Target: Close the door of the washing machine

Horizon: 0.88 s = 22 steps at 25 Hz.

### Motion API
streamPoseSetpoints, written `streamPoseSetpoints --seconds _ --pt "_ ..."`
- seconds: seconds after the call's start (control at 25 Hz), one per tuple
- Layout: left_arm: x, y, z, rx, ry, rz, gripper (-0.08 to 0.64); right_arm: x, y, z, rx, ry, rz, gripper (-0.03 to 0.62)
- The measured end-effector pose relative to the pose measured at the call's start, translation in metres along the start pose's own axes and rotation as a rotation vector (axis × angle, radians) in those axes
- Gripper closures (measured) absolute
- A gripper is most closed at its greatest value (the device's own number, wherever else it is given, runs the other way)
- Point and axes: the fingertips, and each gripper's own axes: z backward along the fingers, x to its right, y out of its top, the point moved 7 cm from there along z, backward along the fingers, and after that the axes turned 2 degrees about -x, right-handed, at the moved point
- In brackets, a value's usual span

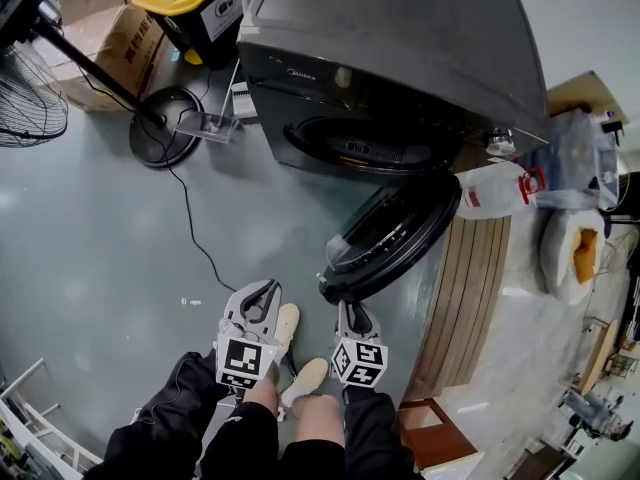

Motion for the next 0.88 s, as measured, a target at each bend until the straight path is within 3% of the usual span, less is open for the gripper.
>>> streamPoseSetpoints --seconds 0.88 --pt "-0.103 0.009 0.004 0.03 0.172 0.108 0.523 -0.082 0.068 -0.083 0.001 0.081 -0.057 0.472"
